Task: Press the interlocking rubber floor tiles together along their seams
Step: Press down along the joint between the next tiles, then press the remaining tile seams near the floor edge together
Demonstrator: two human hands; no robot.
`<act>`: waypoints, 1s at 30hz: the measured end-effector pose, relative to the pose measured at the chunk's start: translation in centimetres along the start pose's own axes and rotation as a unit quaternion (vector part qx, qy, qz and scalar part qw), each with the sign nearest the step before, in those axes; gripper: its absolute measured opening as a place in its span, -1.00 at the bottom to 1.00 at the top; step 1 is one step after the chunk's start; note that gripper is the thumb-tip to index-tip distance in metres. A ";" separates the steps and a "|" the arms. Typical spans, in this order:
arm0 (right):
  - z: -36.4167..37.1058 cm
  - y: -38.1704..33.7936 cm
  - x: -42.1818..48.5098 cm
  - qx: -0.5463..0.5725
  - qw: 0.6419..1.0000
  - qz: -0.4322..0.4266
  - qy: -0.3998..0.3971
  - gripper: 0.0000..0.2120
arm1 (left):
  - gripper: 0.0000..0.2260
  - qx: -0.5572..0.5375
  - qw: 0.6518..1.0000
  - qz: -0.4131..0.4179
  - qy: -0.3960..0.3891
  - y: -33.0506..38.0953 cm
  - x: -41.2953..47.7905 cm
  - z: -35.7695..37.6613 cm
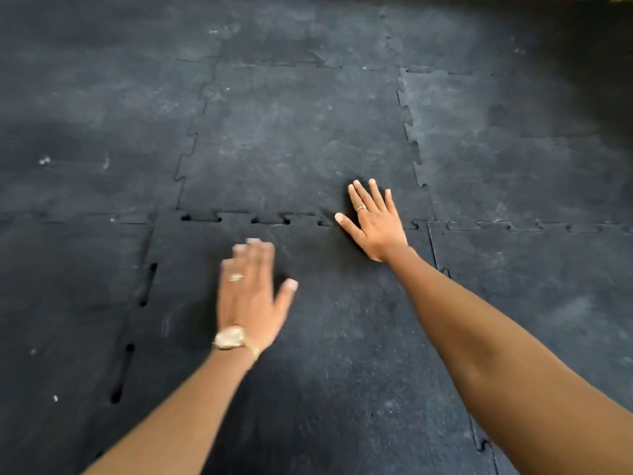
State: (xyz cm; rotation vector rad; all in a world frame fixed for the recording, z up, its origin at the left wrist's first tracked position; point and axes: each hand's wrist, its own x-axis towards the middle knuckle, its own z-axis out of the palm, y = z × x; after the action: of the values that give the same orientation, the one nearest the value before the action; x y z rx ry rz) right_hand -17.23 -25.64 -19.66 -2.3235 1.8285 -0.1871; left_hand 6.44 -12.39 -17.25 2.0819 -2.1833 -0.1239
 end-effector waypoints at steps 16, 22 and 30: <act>1.5 -13.2 7.3 0.001 0.997 0.059 0.043 -0.33 | -0.26 0.059 0.993 -0.098 -0.028 -6.6 -0.1 1.0; 1.8 -12.9 7.9 0.005 0.998 0.059 0.014 -0.30 | -0.26 0.058 0.993 -0.101 -0.036 -6.5 -0.2 0.5; 2.0 -17.9 8.9 0.020 0.996 0.028 0.083 -0.33 | -0.27 0.055 0.993 -0.103 -0.033 -6.8 0.1 0.7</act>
State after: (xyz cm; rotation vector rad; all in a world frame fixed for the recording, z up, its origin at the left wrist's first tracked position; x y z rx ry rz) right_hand 2.25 -30.12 -17.80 -2.2881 1.9423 -0.4172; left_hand 13.05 -12.83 -18.91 2.3946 -2.0476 -0.0946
